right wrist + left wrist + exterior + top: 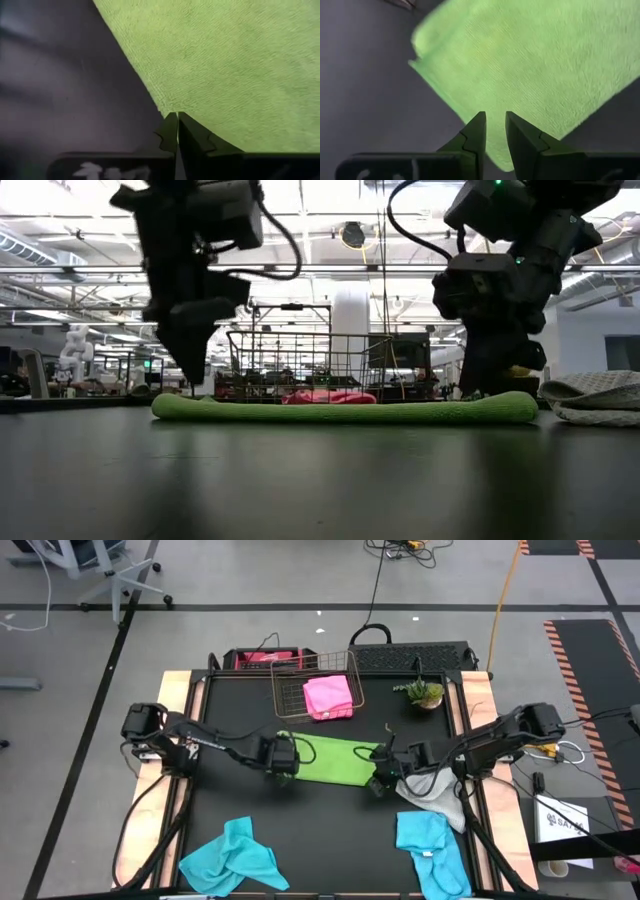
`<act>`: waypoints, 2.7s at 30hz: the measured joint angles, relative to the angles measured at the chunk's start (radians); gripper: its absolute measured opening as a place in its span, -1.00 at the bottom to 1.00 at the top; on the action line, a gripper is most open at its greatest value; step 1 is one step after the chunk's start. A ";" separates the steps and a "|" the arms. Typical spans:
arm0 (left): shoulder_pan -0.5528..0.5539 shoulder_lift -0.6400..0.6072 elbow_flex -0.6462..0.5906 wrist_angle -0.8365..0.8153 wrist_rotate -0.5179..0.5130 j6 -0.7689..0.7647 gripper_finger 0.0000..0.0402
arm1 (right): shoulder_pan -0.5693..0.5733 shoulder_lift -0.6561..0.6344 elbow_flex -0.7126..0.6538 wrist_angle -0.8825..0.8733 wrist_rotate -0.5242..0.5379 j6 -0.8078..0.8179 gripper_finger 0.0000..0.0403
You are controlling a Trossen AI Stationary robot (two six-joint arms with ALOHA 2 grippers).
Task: Fold microfiber towels
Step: Fold the green microfiber cloth in quarters
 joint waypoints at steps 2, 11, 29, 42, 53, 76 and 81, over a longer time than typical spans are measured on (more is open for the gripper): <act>-0.015 0.000 -0.048 0.069 0.001 -0.022 -0.62 | 0.010 0.018 0.000 0.020 0.000 0.010 -0.99; -0.026 0.000 -0.138 0.138 -0.034 -0.047 -0.62 | 0.021 0.037 0.000 0.034 0.025 -0.020 -1.00; -0.176 0.000 -0.151 0.147 0.042 -0.221 -0.62 | 0.104 0.040 0.000 -0.029 0.006 -0.007 -1.00; -0.267 -0.002 -0.151 0.127 0.066 -0.347 -0.62 | 0.102 0.039 0.026 0.020 0.053 -0.074 -1.00; -0.229 0.000 -0.108 -0.001 0.009 -0.369 -0.62 | 0.022 0.039 0.026 -0.079 0.061 -0.172 -1.00; -0.142 -0.002 0.067 -0.271 -0.005 -0.358 -0.62 | 0.048 -0.009 0.026 0.037 0.008 -0.119 -1.00; -0.065 -0.002 0.038 -0.238 0.055 -0.289 -0.62 | 0.034 -0.016 0.026 0.043 0.010 -0.126 -1.00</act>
